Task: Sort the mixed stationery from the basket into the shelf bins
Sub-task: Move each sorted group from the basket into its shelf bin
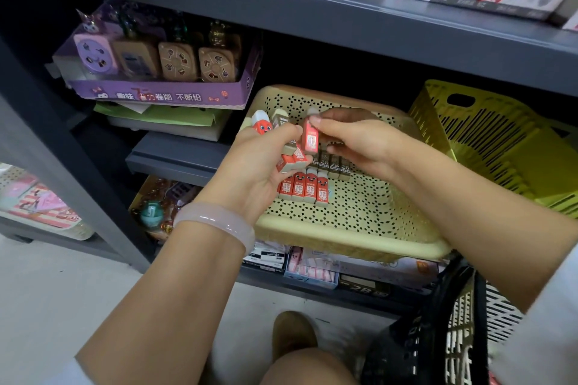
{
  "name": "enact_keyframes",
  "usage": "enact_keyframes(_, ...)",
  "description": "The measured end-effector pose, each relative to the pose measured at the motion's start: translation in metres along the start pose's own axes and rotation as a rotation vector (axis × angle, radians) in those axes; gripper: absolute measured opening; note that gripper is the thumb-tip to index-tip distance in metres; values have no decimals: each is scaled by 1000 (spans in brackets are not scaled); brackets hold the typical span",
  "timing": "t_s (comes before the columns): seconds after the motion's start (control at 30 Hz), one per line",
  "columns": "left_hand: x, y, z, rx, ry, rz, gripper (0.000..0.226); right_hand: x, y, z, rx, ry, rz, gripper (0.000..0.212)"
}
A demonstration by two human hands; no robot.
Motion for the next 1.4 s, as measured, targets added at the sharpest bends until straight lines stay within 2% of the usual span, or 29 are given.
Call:
enact_keyframes(0.07,-1,1,1,3,-3,10,5,-9,-5,-2,108,-116,-131,9)
enact_keyframes(0.17,-4,0,1,12,6,12,4,-16,-15,-8,304,-60,-403,22)
enact_keyframes(0.27,-6,-2,1,20,-7,13,6,-17,-19,-11,429,22,-534,22)
enact_keyframes(0.5,-6,-1,0,16,-10,19,21,-18,-18,-9,524,53,-517,21)
enact_keyframes(0.67,-6,-3,-2,12,-28,31,21,-16,-18,-10,583,47,-441,25)
enact_keyframes(0.77,-6,-4,-3,10,-39,25,26,-18,-18,-10,560,29,-420,24)
enact_keyframes(0.97,-7,-3,-7,7,-50,41,34,-15,-22,-17,324,127,-778,17)
enact_keyframes(1.1,-6,-3,-8,-1,-58,45,33,-10,-28,-20,210,164,-902,31)
enact_keyframes(1.27,-6,-3,-8,-3,-63,53,33,-8,-30,-19,178,197,-1196,38)
enact_keyframes(1.4,-7,-4,-7,3,-64,56,32,-6,-31,-20,148,240,-1281,37)
Point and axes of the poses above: each hand's wrist, its own z-axis towards the middle knuckle, its own x-axis out of the palm, y = z × x, the point moved 1 cm from there along z, towards the middle knuckle, and after that the axes turned 3 degrees about -x, right-handed, at the moved point
